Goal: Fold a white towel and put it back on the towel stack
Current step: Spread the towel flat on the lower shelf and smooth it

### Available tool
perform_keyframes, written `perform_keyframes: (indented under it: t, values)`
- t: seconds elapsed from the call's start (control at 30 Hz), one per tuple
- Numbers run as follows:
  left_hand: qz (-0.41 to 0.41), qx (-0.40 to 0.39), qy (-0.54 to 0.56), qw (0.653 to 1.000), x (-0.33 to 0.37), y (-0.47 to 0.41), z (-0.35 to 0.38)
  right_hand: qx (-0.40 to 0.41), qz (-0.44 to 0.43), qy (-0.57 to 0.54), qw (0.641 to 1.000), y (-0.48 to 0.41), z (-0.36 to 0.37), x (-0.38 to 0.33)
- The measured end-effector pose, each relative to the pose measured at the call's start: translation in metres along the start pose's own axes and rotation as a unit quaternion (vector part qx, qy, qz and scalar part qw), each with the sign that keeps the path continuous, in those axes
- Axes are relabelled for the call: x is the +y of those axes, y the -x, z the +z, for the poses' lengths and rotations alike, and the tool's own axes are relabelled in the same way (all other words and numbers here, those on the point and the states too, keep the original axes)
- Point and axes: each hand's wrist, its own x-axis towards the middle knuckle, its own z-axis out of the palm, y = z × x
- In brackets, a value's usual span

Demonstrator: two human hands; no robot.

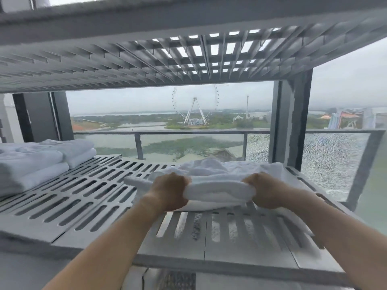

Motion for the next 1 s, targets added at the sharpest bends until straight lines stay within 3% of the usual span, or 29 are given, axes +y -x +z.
perform_keyframes:
  t: [0.13, 0.3, 0.47, 0.63, 0.83, 1.0]
  values:
    - [0.013, -0.036, 0.043, 0.998, 0.009, 0.036, -0.007, -0.064, 0.055, 0.008, 0.996, 0.031, 0.018, -0.018]
    - [-0.004, -0.095, 0.138, 0.986, 0.014, 0.070, -0.016, -0.089, 0.089, -0.066, 0.990, 0.066, 0.009, -0.038]
    - [-0.037, -0.146, 0.338, 0.929, 0.012, 0.087, -0.018, -0.120, 0.034, -0.168, 0.978, 0.083, -0.007, -0.061]
    - [-0.035, -0.154, 0.426, 0.891, 0.013, 0.084, -0.011, -0.097, 0.057, -0.212, 0.971, 0.073, 0.005, -0.063]
    - [-0.051, -0.123, 0.414, 0.900, 0.018, 0.049, 0.000, -0.001, 0.050, -0.234, 0.971, 0.029, 0.027, -0.058]
    - [-0.068, -0.153, 0.355, 0.920, 0.019, 0.000, 0.018, 0.030, 0.035, -0.126, 0.991, -0.020, 0.040, -0.046]
